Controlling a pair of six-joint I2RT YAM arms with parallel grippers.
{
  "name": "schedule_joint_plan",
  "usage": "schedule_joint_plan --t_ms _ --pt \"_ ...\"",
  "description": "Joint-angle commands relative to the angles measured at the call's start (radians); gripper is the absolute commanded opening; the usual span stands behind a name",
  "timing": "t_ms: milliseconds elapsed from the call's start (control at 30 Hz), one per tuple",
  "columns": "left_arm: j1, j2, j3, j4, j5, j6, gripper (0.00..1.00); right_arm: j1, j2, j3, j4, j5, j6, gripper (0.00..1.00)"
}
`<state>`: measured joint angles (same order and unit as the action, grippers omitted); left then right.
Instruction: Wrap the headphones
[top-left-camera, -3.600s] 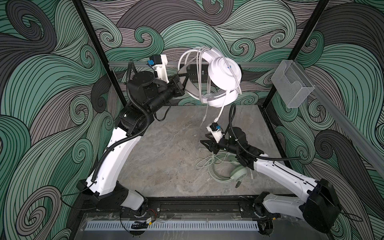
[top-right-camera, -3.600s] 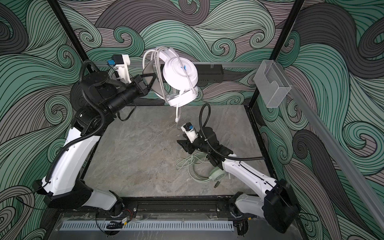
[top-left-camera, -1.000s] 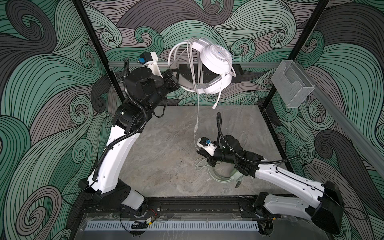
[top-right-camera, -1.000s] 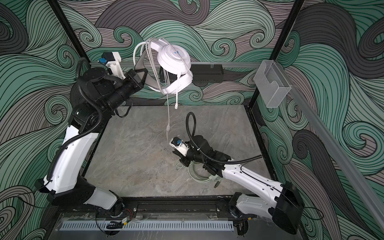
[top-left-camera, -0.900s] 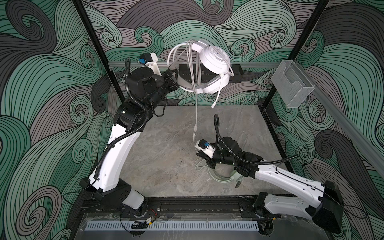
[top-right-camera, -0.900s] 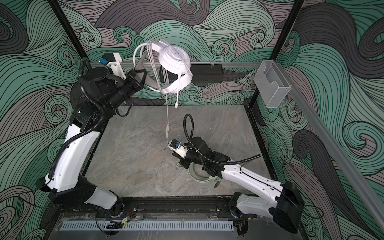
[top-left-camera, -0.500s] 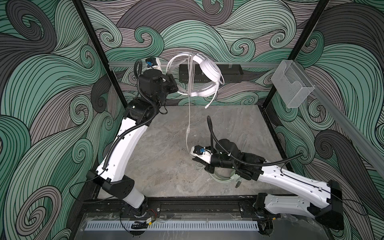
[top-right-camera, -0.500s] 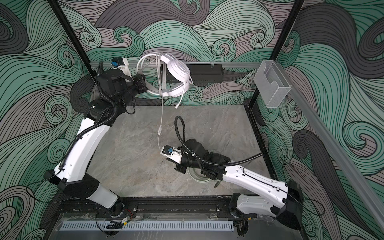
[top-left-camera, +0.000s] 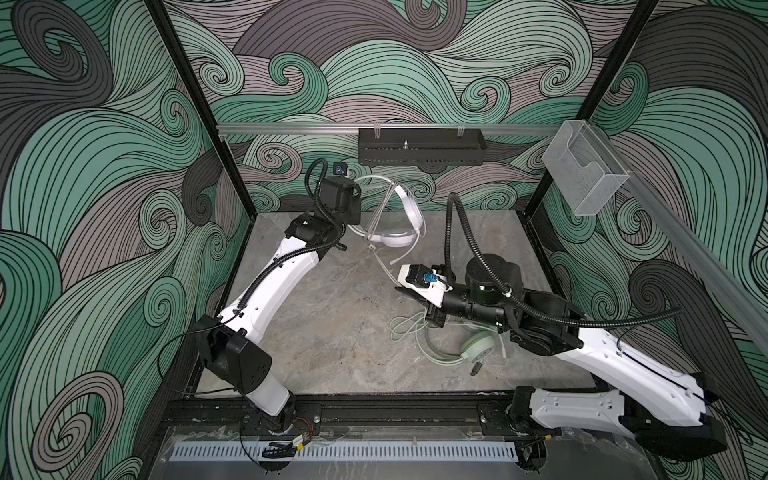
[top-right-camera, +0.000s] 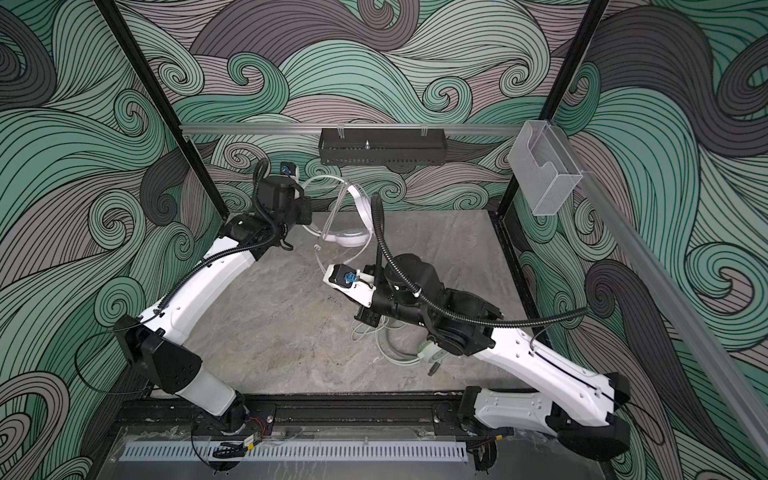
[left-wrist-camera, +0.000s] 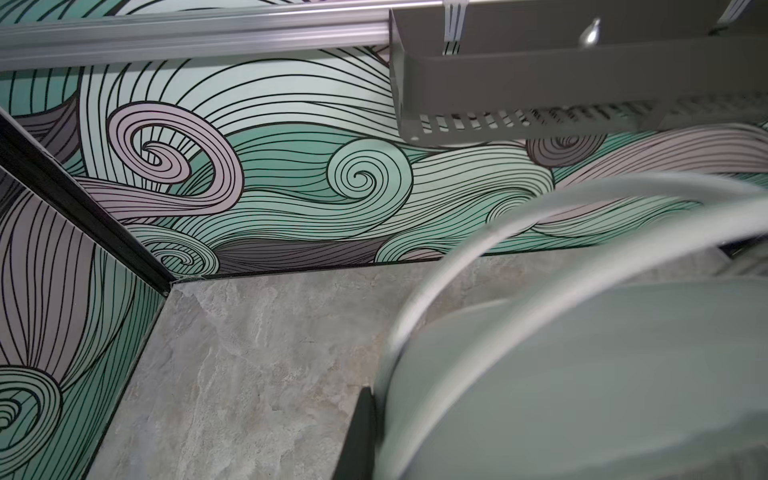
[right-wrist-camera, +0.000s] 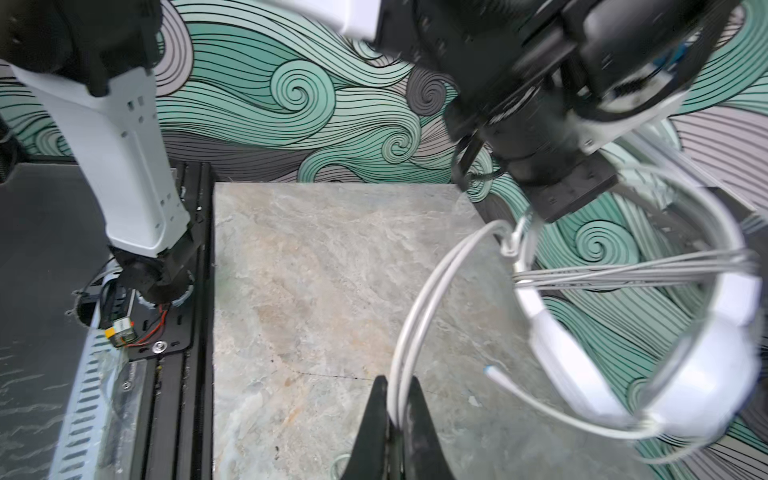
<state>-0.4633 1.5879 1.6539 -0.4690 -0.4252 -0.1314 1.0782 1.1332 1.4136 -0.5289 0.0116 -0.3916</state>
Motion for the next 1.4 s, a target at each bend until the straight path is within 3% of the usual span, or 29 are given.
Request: schedule_joint_plan --t_ms 0,133,400,667,967,1133,1367 --pt "0.0 -0.095 -0.045 0.094 -0.034 0.053 0.0 -0.012 0.026 0.067 -0.05 0.11 -0.033 0.0" --pt "-0.006 -0.158 -0.147 0.093 -0.026 0.078 0.0 -0.069 0.047 0.124 -0.051 0.161 -0.014 0.0" --pt "-0.01 -0.326 -0.305 0.053 0.094 0.092 0.0 -0.274 0.1 0.189 -0.051 0.192 0.043 0.0" --pt "-0.017 -0.408 -0.342 0.008 0.243 0.11 0.0 -0.455 0.135 0.179 -0.039 0.107 0.19 0.0" --pt "-0.018 -0.438 -0.306 -0.056 0.525 0.102 0.0 -0.524 0.12 0.122 -0.002 0.035 0.228 0.0" --pt "-0.018 -0.45 -0.298 -0.064 0.597 0.08 0.0 -0.534 0.132 0.113 0.02 0.038 0.236 0.0" --pt "-0.018 -0.484 -0.315 0.026 0.68 -0.065 0.0 -0.566 0.138 0.043 0.108 -0.085 0.321 0.0"
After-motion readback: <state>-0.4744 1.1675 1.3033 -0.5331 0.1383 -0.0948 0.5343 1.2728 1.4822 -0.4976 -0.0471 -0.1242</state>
